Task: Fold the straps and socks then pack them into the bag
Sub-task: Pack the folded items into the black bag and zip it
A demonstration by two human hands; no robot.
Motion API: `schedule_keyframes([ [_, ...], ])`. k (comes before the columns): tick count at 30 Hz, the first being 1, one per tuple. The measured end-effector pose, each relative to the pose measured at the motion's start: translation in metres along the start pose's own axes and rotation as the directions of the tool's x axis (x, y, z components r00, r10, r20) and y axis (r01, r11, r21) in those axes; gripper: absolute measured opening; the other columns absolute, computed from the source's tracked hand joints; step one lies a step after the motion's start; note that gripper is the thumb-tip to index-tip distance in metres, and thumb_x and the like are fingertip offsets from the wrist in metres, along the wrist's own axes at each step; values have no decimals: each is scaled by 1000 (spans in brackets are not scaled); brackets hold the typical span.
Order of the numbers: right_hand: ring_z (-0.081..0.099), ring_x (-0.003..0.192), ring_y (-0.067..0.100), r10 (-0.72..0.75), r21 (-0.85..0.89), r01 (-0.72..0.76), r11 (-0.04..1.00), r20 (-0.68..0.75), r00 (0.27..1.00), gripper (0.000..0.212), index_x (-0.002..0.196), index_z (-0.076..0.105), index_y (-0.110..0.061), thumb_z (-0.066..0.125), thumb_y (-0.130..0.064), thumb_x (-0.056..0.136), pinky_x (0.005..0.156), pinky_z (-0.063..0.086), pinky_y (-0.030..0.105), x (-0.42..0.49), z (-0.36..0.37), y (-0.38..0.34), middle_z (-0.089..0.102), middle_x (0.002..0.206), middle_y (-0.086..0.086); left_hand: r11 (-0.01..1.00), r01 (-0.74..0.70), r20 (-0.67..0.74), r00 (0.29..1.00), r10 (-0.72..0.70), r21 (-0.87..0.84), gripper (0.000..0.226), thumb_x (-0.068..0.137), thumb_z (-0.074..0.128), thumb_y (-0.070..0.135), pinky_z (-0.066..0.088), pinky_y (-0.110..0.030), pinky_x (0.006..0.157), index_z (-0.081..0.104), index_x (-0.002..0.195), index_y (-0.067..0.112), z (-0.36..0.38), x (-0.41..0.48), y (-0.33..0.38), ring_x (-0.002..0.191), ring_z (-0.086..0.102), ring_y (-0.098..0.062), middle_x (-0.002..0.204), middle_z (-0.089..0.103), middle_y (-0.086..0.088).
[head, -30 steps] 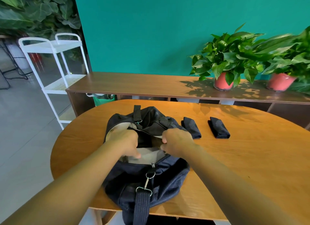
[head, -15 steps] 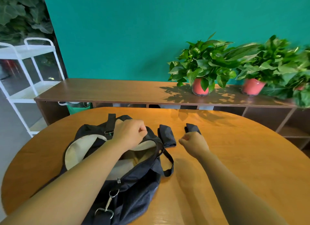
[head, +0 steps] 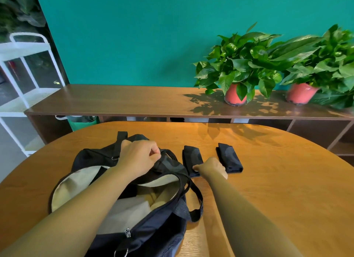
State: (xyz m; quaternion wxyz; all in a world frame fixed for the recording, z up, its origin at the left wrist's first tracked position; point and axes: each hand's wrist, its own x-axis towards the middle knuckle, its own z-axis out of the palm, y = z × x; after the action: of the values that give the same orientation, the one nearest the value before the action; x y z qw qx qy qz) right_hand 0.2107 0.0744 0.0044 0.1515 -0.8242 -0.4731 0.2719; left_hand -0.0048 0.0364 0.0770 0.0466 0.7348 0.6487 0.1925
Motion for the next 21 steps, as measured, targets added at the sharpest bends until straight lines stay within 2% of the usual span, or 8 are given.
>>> schedule_keyframes([
  [2,56,102,30,27,50,-28,998,27,999,33,87,56,-12,71,-38,74,76,47,34,0,1,0,64,96,7,1000,-9,14,1000,9,8,14,95,55,36,21,-32,87,64,84,35,0,1,1,88,59,-8,86,66,15],
  [4,58,82,27,20,134,-26,991,44,999,28,79,56,-10,70,-33,73,64,45,29,-2,-2,2,60,80,6,1000,-23,20,1000,23,2,13,95,55,36,22,-33,88,64,85,35,-2,1,3,87,58,-8,85,66,15],
  [6,51,63,22,-19,276,10,961,31,999,26,71,52,-8,67,-28,76,53,37,27,-6,-7,3,53,69,5,999,-33,21,999,33,-12,12,94,56,36,23,-34,90,65,85,34,-5,-1,5,86,59,-8,85,66,15],
  [10,58,71,27,-76,422,142,895,-169,983,23,89,53,-6,62,-24,78,63,49,35,-24,-33,-2,61,79,10,998,-48,17,999,48,-50,12,94,57,36,26,-36,92,66,86,34,-21,-7,6,87,58,-7,88,66,16],
  [15,60,80,29,-277,411,414,812,-353,894,23,96,56,-7,66,-19,79,70,52,42,-76,-81,-36,61,81,7,999,16,-72,997,-20,-51,10,93,58,40,24,-32,87,64,86,35,-57,-29,-13,91,56,-7,91,65,18],
  [18,62,81,25,-464,542,525,657,-258,847,19,97,62,-6,69,-11,80,67,54,35,-126,-84,-57,65,87,8,992,113,-161,980,-119,-49,13,91,59,39,30,-34,90,65,80,35,-77,-51,-43,93,57,-6,89,66,19],
  [20,64,79,22,-574,622,496,607,-88,814,16,98,63,-5,68,-6,82,60,52,23,-161,-74,-67,67,88,7,982,183,-174,967,-187,-38,14,91,59,40,29,-34,86,63,78,37,-86,-69,-65,95,56,-7,92,64,20],
  [21,65,81,23,-611,640,465,612,8,792,16,98,64,-5,67,-4,83,61,53,21,-175,-66,-70,68,89,8,977,209,-167,963,-211,-29,13,90,60,40,29,-35,84,62,77,38,-89,-78,-76,97,55,-8,95,62,21],
])
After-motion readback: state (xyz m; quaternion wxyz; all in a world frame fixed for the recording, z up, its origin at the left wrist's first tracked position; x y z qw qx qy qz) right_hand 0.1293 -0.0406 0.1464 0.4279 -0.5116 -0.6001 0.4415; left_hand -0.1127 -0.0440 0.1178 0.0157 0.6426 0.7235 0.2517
